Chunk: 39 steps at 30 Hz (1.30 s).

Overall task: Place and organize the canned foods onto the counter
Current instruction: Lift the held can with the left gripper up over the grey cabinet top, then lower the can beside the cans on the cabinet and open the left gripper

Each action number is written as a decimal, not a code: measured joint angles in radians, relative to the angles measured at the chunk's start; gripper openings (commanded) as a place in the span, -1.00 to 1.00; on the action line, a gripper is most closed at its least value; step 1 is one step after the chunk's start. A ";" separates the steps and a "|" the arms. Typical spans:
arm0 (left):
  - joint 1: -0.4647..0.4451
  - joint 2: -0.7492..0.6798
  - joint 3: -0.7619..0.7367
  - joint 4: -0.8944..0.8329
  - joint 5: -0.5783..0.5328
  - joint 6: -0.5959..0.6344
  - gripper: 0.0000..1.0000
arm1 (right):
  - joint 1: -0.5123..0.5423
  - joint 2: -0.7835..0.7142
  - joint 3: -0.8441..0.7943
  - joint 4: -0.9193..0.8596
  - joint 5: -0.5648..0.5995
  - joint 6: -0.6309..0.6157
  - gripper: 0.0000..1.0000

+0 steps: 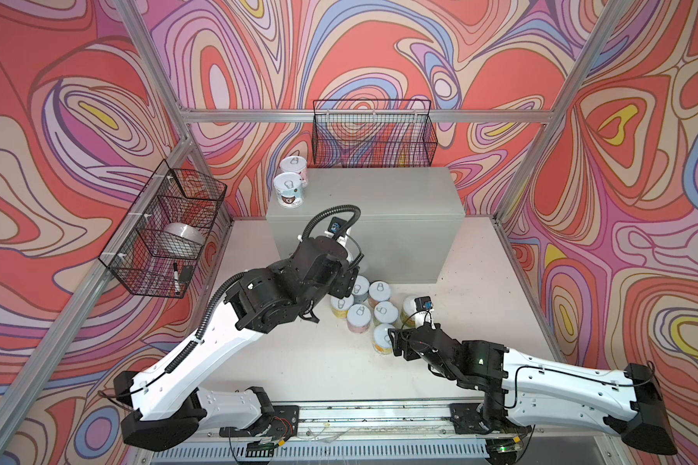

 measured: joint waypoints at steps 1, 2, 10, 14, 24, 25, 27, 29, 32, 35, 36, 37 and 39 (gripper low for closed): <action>0.023 0.028 0.045 -0.001 0.006 0.011 -1.00 | 0.000 0.002 0.009 -0.002 0.002 -0.004 0.88; 0.044 0.055 0.087 -0.002 0.016 0.023 -1.00 | 0.000 0.002 0.019 -0.002 0.006 -0.012 0.88; 0.173 0.257 0.427 -0.056 0.103 0.094 -1.00 | -0.004 0.042 0.122 -0.002 0.021 -0.077 0.88; 0.227 0.333 0.541 -0.077 0.138 0.108 -1.00 | -0.019 0.090 0.178 0.003 0.013 -0.116 0.89; 0.337 0.567 0.794 -0.122 0.195 0.115 -1.00 | -0.109 0.142 0.268 0.007 -0.044 -0.199 0.90; 0.342 0.583 0.808 -0.121 0.200 0.115 -1.00 | -0.118 0.143 0.281 0.007 -0.046 -0.208 0.89; 0.350 0.604 0.815 -0.121 0.205 0.115 -1.00 | -0.137 0.143 0.307 0.006 -0.047 -0.229 0.89; 0.357 0.620 0.815 -0.121 0.211 0.114 -1.00 | -0.161 0.142 0.336 0.006 -0.048 -0.254 0.89; 0.366 0.633 0.815 -0.119 0.216 0.110 -1.00 | -0.193 0.132 0.362 0.006 -0.047 -0.285 0.90; 0.382 0.650 0.821 -0.108 0.216 0.104 -1.00 | -0.219 0.124 0.380 0.006 -0.048 -0.311 0.89; 0.388 0.658 0.829 -0.104 0.216 0.103 -1.00 | -0.225 0.124 0.389 0.006 -0.049 -0.320 0.89; 0.394 0.666 0.838 -0.099 0.217 0.101 -1.00 | -0.229 0.124 0.396 0.006 -0.049 -0.326 0.89; 0.406 0.690 0.872 -0.095 0.216 0.097 -1.00 | -0.232 0.124 0.407 0.007 -0.051 -0.336 0.90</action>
